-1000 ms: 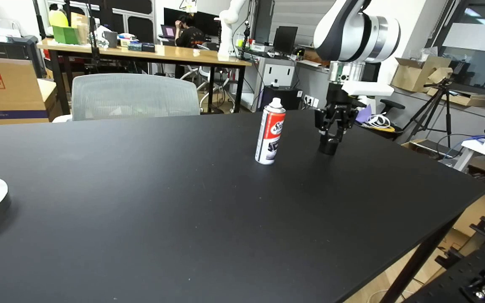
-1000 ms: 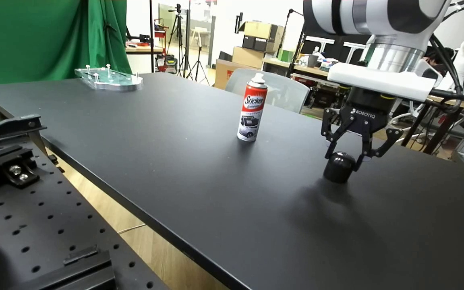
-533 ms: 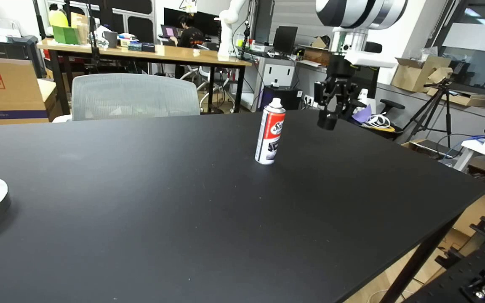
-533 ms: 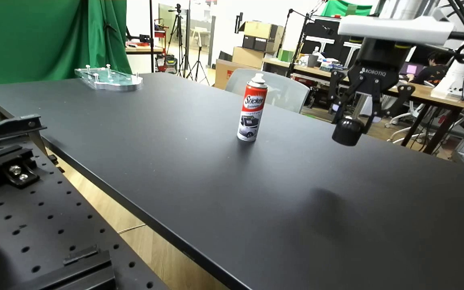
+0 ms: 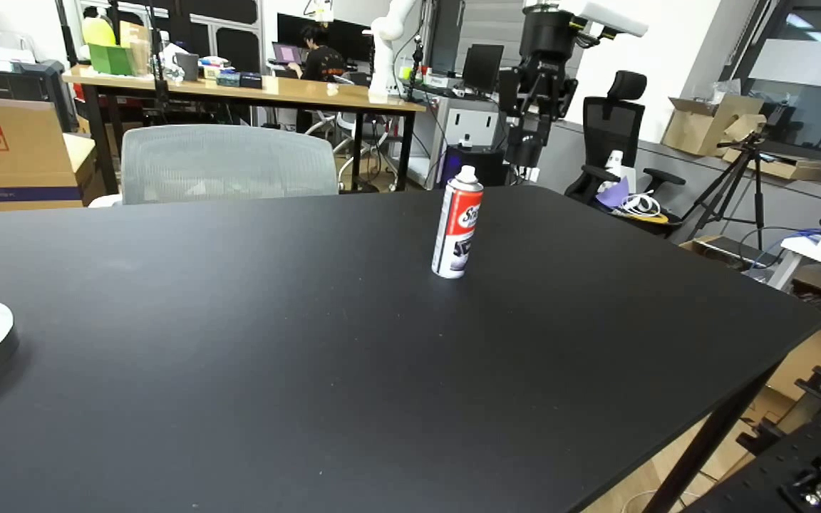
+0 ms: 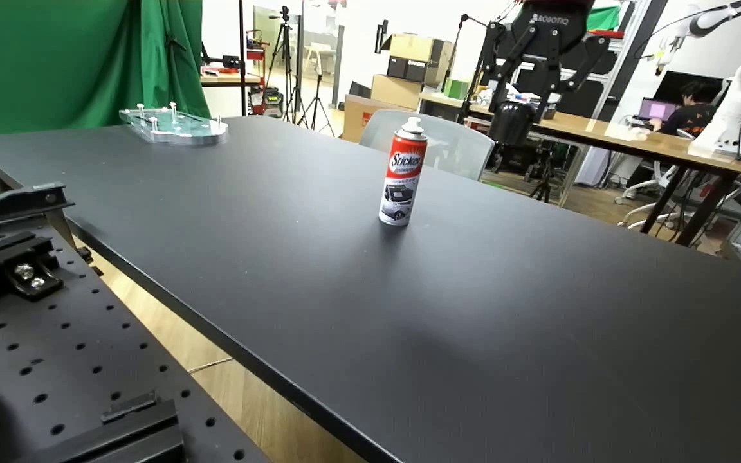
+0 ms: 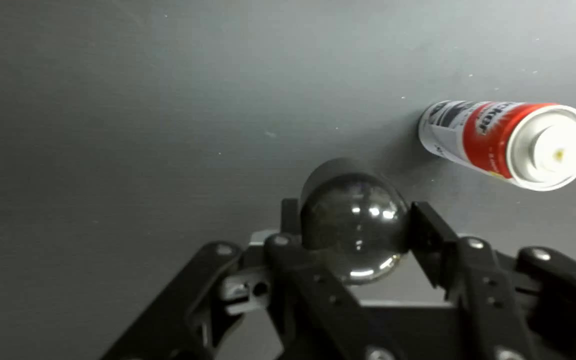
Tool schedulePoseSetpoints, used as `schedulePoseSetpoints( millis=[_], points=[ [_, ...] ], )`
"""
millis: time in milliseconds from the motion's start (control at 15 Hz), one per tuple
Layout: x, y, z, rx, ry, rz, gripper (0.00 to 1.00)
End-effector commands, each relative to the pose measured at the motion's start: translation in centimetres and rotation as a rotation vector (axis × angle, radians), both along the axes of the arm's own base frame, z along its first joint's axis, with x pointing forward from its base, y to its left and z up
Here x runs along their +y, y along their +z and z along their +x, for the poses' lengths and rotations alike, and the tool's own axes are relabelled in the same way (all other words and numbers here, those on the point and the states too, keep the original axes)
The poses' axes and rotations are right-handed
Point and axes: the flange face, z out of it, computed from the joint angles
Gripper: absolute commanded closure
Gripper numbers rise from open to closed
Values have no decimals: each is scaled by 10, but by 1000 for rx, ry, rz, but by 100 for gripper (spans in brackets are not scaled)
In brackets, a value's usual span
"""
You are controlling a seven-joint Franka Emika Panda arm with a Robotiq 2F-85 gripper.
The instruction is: Pick the black lid and put it on the bottle
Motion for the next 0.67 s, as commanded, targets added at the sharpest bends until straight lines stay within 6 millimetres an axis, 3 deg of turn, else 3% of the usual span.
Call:
schedulePoseSetpoints(
  millis=[0, 333, 600],
  points=[
    [48, 9, 8, 28, 66, -10, 68],
    [112, 1, 12, 43, 173, -12, 68],
    [137, 4, 11, 37, 210, -18, 68]
  ],
)
